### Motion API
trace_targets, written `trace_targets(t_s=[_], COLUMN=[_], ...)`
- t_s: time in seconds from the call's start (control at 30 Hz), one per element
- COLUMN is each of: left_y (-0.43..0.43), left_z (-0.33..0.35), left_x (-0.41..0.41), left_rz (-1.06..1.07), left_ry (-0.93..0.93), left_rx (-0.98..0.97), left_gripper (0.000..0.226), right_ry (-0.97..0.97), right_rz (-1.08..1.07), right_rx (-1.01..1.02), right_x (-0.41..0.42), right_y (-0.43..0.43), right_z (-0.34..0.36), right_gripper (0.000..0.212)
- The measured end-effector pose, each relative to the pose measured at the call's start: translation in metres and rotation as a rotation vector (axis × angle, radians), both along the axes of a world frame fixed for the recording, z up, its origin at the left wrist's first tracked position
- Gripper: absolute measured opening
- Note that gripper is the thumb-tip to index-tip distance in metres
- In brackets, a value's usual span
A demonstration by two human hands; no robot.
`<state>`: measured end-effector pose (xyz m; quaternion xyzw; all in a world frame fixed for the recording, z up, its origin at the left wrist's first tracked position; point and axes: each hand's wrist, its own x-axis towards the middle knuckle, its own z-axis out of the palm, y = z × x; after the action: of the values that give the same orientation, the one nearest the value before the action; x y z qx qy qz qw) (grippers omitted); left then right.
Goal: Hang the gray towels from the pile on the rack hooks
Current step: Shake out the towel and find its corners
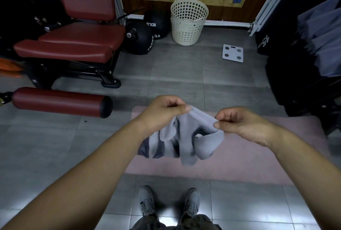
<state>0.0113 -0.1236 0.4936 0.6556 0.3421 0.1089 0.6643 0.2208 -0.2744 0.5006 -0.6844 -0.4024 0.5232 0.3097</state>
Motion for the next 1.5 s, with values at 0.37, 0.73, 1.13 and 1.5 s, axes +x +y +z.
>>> trace_targets(t_s=[0.37,0.73,1.13,1.5], left_y=[-0.012,-0.022,-0.020,-0.008], left_z=[-0.015,-0.011,-0.018,-0.025], left_x=[-0.002,0.013,0.002,-0.006], left_rz=[0.044,-0.029,0.201,0.452], left_ry=[0.046,0.016,0.005,0.046], left_rx=[-0.026,0.021,-0.088,-0.120], left_gripper=[0.011,0.017,0.020,0.027], right_ry=[0.034,0.252,-0.187,-0.227], right_rz=[-0.225,-0.182,-0.022,-0.060], right_rx=[0.097,0.140,-0.082,-0.058], right_x=[-0.006,-0.020,-0.004,-0.004], right_y=[-0.003,0.001,-0.022,-0.030], right_z=[-0.013,-0.009,-0.014,-0.020], right_gripper=[0.013,0.030,0.021,0.032])
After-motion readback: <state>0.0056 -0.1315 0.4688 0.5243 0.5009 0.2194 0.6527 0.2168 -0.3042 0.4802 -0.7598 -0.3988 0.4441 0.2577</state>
